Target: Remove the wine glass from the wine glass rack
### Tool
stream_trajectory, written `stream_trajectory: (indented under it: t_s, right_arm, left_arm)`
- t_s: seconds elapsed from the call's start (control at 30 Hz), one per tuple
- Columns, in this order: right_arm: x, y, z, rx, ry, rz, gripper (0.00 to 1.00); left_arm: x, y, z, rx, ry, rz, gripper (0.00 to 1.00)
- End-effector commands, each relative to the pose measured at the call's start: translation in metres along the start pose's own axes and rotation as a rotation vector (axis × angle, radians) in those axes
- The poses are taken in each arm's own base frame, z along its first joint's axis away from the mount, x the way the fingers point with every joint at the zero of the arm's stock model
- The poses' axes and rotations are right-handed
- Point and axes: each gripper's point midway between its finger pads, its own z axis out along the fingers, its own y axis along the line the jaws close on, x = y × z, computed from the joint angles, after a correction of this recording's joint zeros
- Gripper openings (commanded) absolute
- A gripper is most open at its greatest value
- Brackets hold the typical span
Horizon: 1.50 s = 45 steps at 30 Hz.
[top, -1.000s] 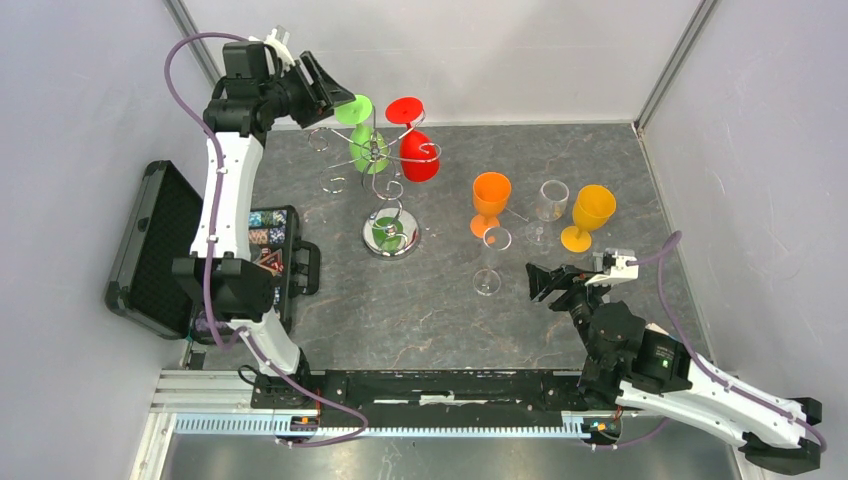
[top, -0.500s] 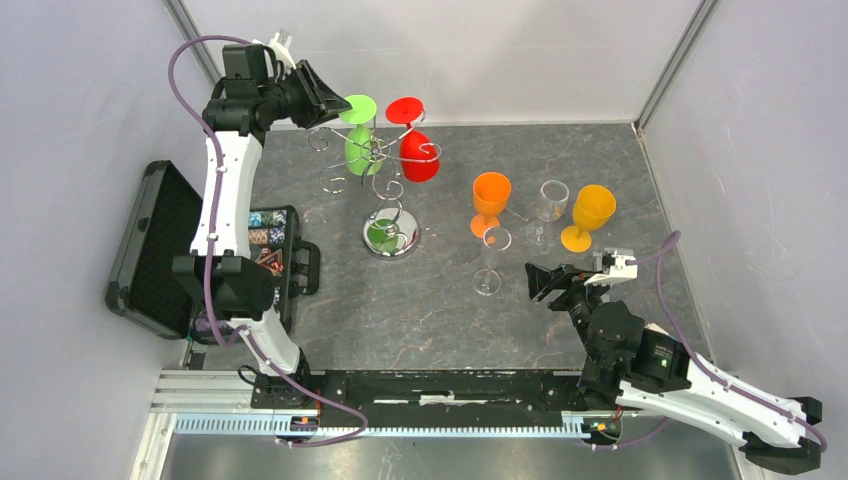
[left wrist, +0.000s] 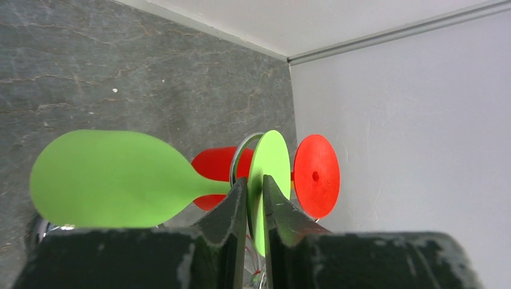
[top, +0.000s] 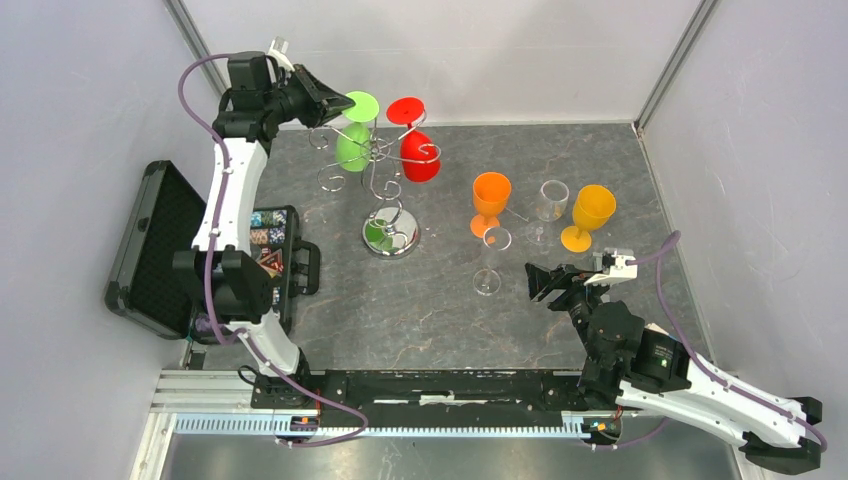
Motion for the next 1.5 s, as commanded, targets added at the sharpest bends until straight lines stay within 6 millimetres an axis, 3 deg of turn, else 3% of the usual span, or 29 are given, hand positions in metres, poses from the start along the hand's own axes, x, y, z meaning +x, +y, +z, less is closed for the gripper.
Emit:
stream_trajectory:
  t_s: [0.0,0.13,0.43,0.73,0.9,1.2,1.47]
  right_arm:
    - [0.000,0.004,0.000,-0.017,-0.003,0.028,0.80]
    - [0.000,0.004,0.000,-0.019,-0.006,0.033,0.79]
    - [0.002,0.004,0.001,-0.013,-0.002,0.028,0.79]
    - [0.000,0.003,0.000,-0.017,-0.008,0.035,0.79]
    - [-0.001,0.003,0.000,-0.014,-0.008,0.033,0.79]
    - [-0.002,0.004,0.000,-0.014,-0.008,0.032,0.79]
    - [-0.001,0.006,0.001,-0.016,-0.005,0.023,0.79]
  left_arm:
    - [-0.006,-0.037,-0.010,0.145,-0.028,-0.034,0.16]
    - [-0.017,-0.035,-0.019,0.132,-0.074,-0.033,0.02]
    - [-0.037,-0.054,-0.041,0.216,-0.188,-0.055,0.02]
    - [-0.042,-0.049,-0.030,0.259,-0.200,-0.100,0.02]
    - [-0.041,-0.056,-0.025,0.328,-0.178,-0.090,0.02]
    - [-0.021,-0.056,-0.023,0.365,-0.058,-0.063,0.02]
    - [-0.016,-0.039,-0.011,0.304,-0.036,-0.064,0.02]
